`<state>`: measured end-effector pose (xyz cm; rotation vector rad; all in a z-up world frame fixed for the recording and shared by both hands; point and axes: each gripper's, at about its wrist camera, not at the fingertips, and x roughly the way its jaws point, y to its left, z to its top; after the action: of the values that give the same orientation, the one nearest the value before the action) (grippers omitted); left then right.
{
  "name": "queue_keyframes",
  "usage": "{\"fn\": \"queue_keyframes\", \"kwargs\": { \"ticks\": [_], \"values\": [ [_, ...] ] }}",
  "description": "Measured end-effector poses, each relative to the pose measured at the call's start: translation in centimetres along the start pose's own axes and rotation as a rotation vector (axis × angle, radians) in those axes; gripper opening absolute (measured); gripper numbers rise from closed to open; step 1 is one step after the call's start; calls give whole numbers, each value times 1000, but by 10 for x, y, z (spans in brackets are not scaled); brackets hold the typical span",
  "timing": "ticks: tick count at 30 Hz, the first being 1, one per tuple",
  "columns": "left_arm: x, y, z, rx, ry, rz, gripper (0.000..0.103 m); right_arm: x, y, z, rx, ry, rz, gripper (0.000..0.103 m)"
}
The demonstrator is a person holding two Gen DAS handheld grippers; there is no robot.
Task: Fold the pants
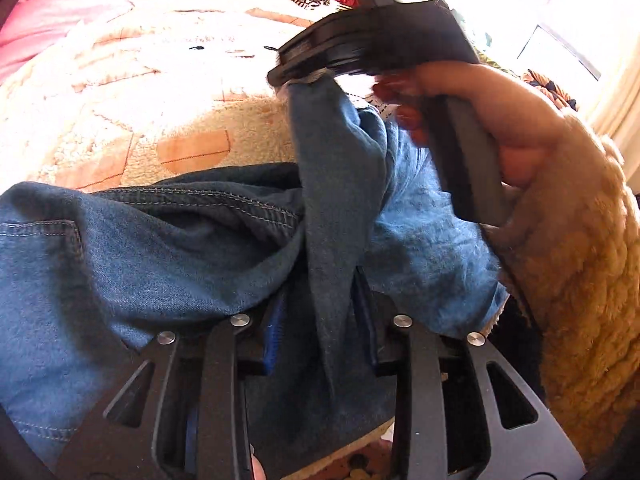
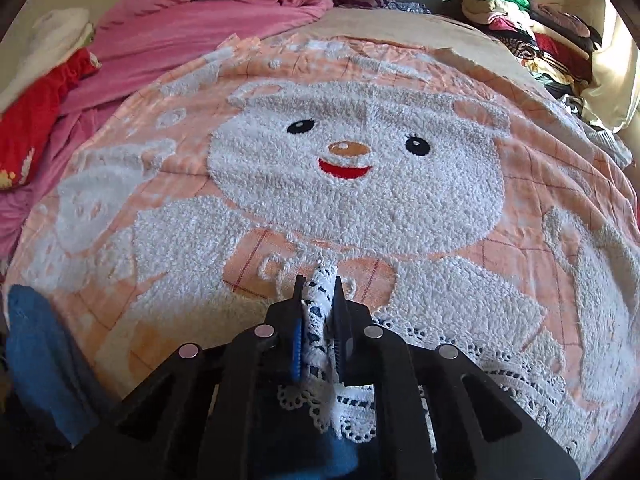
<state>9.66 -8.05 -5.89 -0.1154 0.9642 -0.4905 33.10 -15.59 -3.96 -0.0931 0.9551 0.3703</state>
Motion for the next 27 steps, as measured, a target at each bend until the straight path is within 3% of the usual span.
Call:
{"fn": "queue_keyframes", "kwargs": {
  "ticks": [7, 10, 13, 18, 27],
  "values": [
    [-8, 1, 2, 20, -25, 18, 23, -96, -45, -22, 174, -182, 68, 9],
    [-17, -3, 5, 46, -44, 37, 12, -137, -65, -42, 251, -244, 83, 9],
    [-31, -6, 7, 83, -75, 49, 12, -172, -81, -70, 313, -286, 100, 9],
    [-37, -19, 7, 166, -83, 77, 12, -197, -93, -133, 402, -285, 105, 9],
    [-21, -38, -17, 237, -46, 98, 14, -184, -105, -214, 513, -201, 78, 10]
  ]
}}
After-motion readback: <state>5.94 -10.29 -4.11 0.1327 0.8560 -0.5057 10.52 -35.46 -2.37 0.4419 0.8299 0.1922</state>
